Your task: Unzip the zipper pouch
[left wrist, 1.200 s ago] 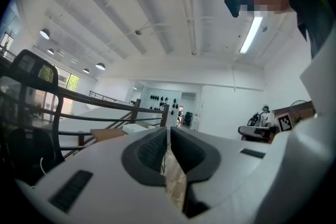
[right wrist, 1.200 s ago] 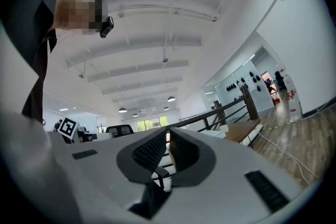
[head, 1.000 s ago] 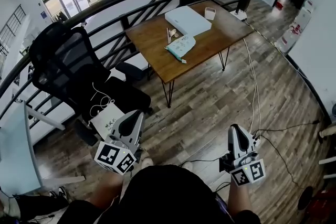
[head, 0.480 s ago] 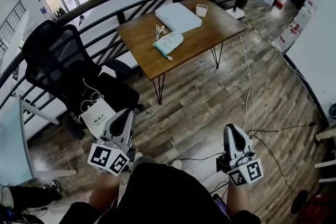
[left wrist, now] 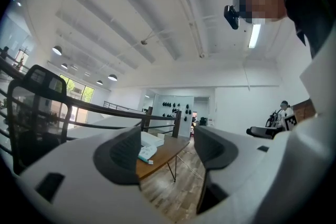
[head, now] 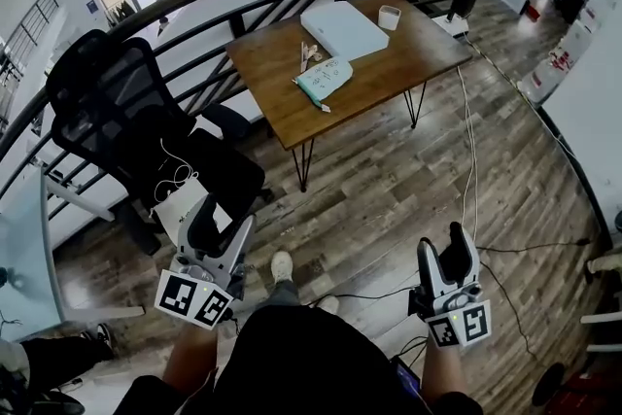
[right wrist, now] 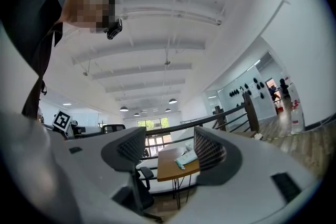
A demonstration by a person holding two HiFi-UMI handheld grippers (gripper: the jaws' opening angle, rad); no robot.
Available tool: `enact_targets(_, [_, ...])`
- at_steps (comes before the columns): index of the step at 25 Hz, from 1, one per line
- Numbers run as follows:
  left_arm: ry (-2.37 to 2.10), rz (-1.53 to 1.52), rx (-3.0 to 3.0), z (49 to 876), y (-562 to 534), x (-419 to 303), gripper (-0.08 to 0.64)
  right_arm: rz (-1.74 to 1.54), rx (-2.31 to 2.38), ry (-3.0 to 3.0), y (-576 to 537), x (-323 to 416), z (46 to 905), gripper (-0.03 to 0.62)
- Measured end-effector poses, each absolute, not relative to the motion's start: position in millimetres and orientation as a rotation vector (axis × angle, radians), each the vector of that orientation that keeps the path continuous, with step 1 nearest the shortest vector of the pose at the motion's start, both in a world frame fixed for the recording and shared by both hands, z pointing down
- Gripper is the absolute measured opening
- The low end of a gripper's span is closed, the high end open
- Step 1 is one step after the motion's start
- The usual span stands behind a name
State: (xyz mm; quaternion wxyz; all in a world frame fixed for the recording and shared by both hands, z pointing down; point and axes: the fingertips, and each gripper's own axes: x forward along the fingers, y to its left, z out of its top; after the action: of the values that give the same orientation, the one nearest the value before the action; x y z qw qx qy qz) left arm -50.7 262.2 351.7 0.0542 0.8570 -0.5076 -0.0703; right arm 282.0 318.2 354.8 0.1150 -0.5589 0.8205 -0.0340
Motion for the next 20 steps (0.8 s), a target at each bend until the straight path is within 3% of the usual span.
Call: enact_targets(20, [-1.327, -0.205, 2.659, 364.3, 115.8, -85.8, 0.307, -0.097, -1.718, 2.426, 188.5, 219.9, 345.3, 0.246])
